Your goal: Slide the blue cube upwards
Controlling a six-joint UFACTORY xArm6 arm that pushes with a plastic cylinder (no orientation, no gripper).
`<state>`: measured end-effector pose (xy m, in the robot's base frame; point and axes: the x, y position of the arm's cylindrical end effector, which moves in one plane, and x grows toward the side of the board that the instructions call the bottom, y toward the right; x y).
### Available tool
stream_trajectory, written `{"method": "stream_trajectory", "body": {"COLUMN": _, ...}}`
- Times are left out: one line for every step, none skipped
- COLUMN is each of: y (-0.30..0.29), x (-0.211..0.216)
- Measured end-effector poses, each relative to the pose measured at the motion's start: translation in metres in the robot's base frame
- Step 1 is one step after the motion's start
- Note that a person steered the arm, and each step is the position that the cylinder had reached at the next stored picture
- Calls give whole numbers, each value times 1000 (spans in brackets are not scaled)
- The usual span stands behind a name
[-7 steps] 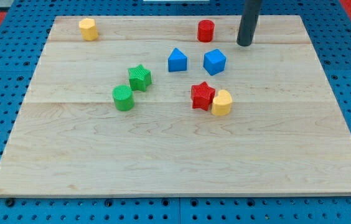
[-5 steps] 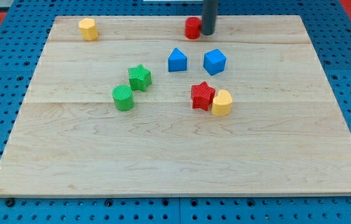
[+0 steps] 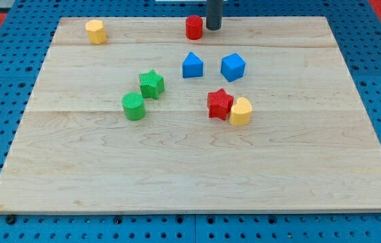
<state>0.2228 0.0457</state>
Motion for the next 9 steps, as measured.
{"method": "stream_trajectory", "body": {"y": 0, "x": 6}}
{"method": "stream_trajectory", "body": {"y": 44, "x": 21}}
{"method": "stream_trajectory", "body": {"y": 86, "x": 71}}
{"method": "stream_trajectory", "body": {"y": 110, "x": 119}}
{"method": "stream_trajectory", "body": {"y": 85, "x": 158}}
{"method": "stream_trajectory", "body": {"y": 39, "x": 173}}
{"method": "stream_trajectory", "body": {"y": 29, "x": 130}}
{"method": "stream_trajectory", "body": {"y": 34, "x": 117}}
{"method": "stream_trajectory", "body": {"y": 12, "x": 117}}
